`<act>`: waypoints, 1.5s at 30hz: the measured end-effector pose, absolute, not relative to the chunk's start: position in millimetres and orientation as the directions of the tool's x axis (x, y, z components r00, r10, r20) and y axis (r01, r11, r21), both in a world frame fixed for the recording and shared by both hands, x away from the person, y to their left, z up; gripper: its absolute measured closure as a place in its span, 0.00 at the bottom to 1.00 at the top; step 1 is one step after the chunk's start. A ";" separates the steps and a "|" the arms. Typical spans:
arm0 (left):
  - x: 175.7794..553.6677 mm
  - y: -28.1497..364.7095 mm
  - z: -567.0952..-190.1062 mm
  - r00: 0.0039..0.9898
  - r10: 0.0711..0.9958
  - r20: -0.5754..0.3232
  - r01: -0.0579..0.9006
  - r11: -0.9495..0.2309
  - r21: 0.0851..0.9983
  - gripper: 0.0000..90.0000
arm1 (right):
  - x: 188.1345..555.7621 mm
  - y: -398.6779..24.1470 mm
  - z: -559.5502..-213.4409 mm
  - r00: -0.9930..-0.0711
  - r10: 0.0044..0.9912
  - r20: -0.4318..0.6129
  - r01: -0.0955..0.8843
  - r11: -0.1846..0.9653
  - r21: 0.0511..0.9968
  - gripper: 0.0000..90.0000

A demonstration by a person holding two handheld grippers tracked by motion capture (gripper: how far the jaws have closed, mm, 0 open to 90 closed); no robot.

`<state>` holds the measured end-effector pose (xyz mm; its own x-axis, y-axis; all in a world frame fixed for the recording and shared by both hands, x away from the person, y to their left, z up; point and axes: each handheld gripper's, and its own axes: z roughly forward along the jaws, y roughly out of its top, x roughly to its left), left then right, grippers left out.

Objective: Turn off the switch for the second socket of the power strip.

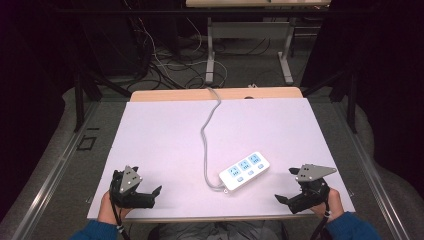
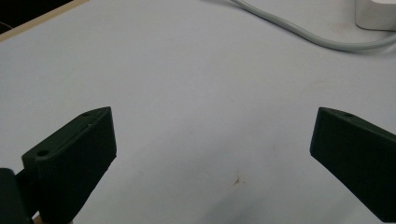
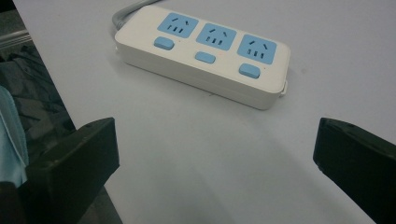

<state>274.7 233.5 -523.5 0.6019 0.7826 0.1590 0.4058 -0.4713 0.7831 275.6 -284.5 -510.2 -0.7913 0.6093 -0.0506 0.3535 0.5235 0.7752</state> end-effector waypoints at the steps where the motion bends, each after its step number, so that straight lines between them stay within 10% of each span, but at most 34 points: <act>1: 274.8 233.7 -523.3 0.603 0.781 0.164 0.406 -0.477 0.779 0.00 | 275.8 -284.7 -510.5 -0.789 0.611 -0.054 0.351 0.523 0.777 0.00; 45: 281.5 227.8 -528.7 0.619 0.757 0.211 0.407 -0.538 0.738 0.02 | 305.8 -269.4 -496.0 -0.794 0.607 -0.034 0.377 0.535 0.756 0.00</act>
